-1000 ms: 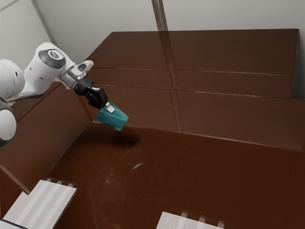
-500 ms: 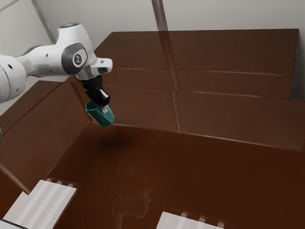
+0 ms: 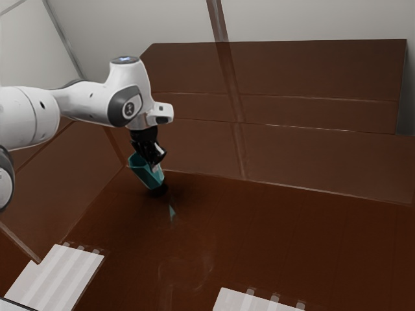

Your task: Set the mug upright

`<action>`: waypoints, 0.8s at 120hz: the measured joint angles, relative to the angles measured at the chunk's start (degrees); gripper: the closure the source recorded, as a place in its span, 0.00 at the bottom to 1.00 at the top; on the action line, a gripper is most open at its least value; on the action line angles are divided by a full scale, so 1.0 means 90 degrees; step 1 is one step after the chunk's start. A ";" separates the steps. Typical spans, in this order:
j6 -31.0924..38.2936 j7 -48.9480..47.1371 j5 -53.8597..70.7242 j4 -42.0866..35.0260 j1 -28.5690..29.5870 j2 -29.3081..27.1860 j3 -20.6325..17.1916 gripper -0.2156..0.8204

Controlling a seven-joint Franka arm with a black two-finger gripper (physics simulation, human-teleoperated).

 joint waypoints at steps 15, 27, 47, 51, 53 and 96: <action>-0.0005 -0.0128 0.0010 0.0004 0.0009 0.0156 0.0003 0.97; -0.0020 -0.0209 0.0013 -0.0001 0.0011 0.0261 0.0002 0.96; -0.0037 -0.0312 -0.0006 0.0004 0.0023 0.0335 0.0001 0.83; -0.0039 -0.0328 -0.0016 0.0004 0.0029 0.0336 0.0001 0.76; -0.0040 -0.0335 -0.0020 0.0004 0.0029 0.0337 0.0001 0.72; -0.0390 -0.0440 -0.0138 0.0356 0.0028 -0.0145 0.0008 0.30</action>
